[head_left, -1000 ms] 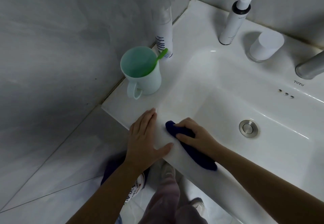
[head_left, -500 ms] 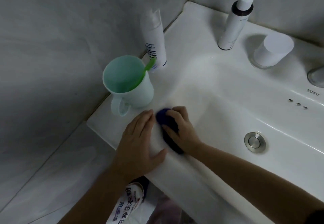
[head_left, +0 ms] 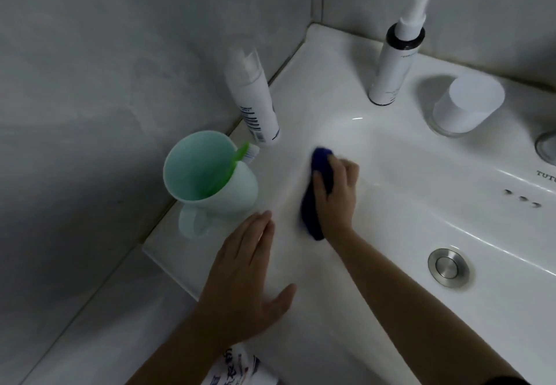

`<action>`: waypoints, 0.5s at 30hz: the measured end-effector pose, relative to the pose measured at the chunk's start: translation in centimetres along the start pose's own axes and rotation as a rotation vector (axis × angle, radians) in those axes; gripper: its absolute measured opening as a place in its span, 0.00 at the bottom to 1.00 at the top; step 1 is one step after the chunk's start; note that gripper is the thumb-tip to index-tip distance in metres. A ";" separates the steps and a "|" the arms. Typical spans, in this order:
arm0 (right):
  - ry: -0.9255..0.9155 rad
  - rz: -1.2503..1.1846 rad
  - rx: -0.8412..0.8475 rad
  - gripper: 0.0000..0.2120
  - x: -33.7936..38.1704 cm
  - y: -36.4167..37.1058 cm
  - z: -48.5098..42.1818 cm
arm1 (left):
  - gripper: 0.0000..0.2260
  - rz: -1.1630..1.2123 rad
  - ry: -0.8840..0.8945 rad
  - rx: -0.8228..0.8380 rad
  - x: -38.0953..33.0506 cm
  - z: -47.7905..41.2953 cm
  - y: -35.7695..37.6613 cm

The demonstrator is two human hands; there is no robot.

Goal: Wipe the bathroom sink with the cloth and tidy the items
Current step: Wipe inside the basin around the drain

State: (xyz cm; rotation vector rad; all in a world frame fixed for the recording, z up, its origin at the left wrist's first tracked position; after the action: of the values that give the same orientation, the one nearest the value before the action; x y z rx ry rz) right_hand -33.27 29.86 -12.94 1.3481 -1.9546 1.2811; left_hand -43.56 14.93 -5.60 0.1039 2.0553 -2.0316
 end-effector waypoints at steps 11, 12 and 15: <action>-0.041 0.382 0.205 0.15 -5.7 -3.8 2.0 | 0.28 -0.154 0.072 -0.017 -2.9 -9.8 2.5; 0.061 0.398 0.112 0.15 -6.8 -4.5 0.6 | 0.29 -0.147 0.065 -0.025 -2.8 -9.8 2.5; 0.092 0.371 0.097 0.14 -6.3 -4.7 3.1 | 0.30 -0.119 0.069 -0.032 -2.6 -9.8 2.4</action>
State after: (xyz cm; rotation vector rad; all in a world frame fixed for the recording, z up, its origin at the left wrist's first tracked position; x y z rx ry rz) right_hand -25.94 29.71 -17.13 0.9743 -2.1692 1.5926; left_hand -41.73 25.05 -7.35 0.0471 2.1833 -2.0906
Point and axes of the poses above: each hand's wrist, its own z-axis away from the middle knuckle, its own y-axis out of the palm, x = y × z, the point moved 8 cm from there along -z, towards the middle knuckle, and after that the axes turned 12 degrees about -y, right-handed, at the moved point
